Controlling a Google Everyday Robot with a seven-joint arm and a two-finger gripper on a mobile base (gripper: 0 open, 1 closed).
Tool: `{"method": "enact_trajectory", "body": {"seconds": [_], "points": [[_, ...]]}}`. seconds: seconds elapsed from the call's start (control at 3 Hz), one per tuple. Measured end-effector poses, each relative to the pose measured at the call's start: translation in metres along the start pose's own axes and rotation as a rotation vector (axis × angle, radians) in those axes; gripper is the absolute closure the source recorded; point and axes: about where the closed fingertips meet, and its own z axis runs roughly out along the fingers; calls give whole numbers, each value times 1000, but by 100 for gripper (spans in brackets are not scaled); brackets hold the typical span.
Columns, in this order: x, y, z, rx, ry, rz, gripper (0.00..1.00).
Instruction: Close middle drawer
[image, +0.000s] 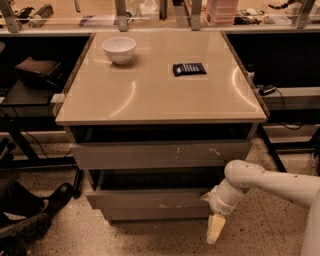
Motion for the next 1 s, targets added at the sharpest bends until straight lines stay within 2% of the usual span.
{"method": "enact_trajectory", "body": {"seconds": [0.33, 0.67, 1.0], "points": [[-19, -37, -25, 70, -37, -37, 0], [-26, -48, -38, 114, -68, -51, 0], [-26, -48, -38, 114, -68, -51, 0]]}}
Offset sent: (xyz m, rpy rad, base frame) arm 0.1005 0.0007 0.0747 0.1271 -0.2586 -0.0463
